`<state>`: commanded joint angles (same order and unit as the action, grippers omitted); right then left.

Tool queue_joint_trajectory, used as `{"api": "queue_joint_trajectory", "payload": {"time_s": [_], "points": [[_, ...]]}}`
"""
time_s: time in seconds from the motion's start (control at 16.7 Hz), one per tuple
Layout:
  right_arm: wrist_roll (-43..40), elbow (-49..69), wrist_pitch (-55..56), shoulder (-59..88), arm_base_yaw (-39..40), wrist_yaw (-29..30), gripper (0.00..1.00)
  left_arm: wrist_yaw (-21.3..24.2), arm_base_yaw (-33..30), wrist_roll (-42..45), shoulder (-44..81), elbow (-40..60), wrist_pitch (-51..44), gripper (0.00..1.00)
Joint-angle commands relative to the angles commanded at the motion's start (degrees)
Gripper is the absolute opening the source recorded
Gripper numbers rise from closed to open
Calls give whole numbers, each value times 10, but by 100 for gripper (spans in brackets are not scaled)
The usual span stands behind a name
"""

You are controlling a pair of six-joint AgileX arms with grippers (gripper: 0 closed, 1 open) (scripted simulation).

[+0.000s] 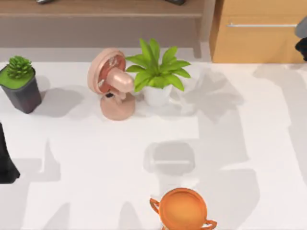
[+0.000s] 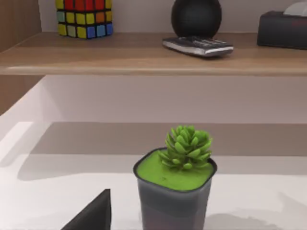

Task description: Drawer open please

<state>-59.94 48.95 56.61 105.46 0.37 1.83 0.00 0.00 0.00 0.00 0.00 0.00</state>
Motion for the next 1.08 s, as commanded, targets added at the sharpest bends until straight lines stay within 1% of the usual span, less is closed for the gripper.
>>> {"api": "queue_joint_trajectory", "payload": {"time_s": [0.12, 0.24, 0.42, 0.6, 0.9, 1.08], "points": [[-102, 18, 55, 77, 30, 32, 100, 0, 0, 0, 0, 0, 0, 100], [-185, 33, 102, 141, 57, 60, 100, 0, 0, 0, 0, 0, 0, 100], [-267, 47, 152, 204, 87, 92, 100, 0, 0, 0, 0, 0, 0, 100], [-293, 52, 169, 223, 97, 103, 100, 0, 0, 0, 0, 0, 0, 100], [-292, 51, 167, 223, 95, 102, 100, 0, 0, 0, 0, 0, 0, 100], [-293, 80, 154, 235, 93, 99, 100, 0, 0, 0, 0, 0, 0, 100]]}}
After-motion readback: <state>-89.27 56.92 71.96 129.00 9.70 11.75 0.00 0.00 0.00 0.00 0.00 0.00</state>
